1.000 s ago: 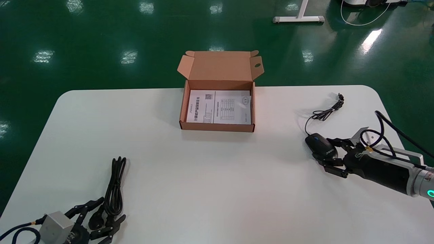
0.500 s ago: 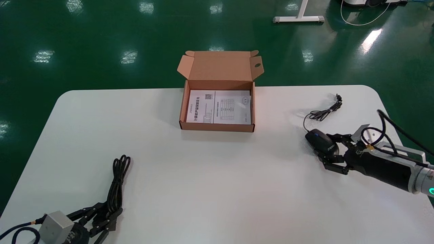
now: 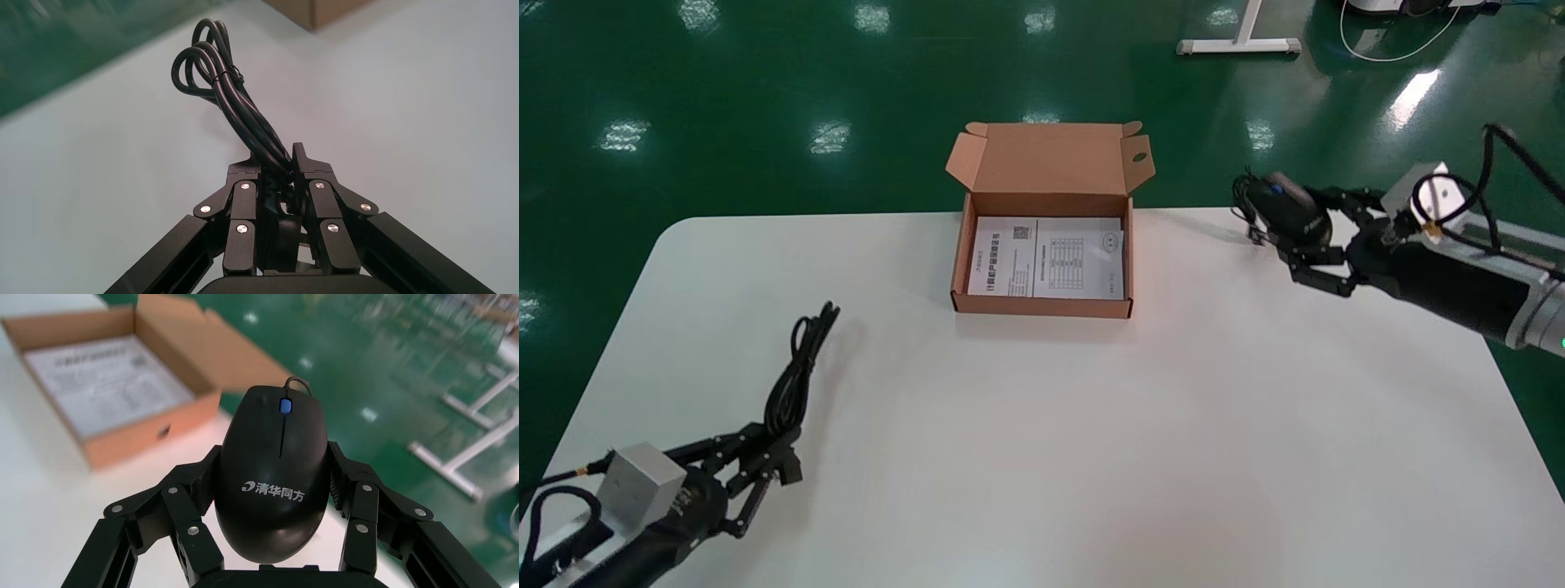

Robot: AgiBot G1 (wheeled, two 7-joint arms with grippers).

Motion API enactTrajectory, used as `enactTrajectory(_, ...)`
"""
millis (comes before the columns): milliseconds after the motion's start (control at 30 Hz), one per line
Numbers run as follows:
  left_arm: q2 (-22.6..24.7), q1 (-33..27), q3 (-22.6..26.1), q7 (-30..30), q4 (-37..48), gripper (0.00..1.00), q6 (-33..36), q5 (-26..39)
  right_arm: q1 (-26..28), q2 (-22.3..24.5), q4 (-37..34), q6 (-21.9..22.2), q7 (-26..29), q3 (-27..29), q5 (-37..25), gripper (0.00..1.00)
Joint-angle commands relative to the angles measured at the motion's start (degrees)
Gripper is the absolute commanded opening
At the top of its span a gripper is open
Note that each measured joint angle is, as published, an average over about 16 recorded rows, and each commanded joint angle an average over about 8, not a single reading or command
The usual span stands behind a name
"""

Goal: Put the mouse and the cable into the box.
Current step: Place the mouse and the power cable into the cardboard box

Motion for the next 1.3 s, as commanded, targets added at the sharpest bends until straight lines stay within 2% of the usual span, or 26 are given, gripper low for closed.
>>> enactTrajectory(33, -0.13, -1.3, -0.43, 0.78, -0.12, 0.0, -0.23, 0.21, 1.17, -0.24, 1.36, 0.13, 0.19, 0.07, 0.08, 0.0)
enactTrajectory(267, -0.99, -7.94, 1.76, 3.19, -0.13, 0.0, -0.09, 3.63, 5.07, -1.15, 6.55, -1.43, 4.83, -1.18, -1.16, 0.0)
enactTrajectory(500, -0.81, -11.25, 3.05, 4.69, -0.15, 0.0, -0.09, 5.49, 5.96, -3.53, 11.13, -1.96, 8.16, -2.87, -2.73, 0.0)
enactTrajectory(933, -1.8, -10.81, -0.17, 7.48, -0.27, 0.0, 0.2, 4.7, 4.57, -5.93, 17.67, -2.92, 13.15, -6.91, -7.14, 0.0)
enactTrajectory(1300, -2.51, -9.93, -1.33, 9.01, -0.32, 0.0, 0.95, 4.73, 5.25, -7.69, 18.14, -1.93, 13.88, -8.87, -9.95, 0.0)
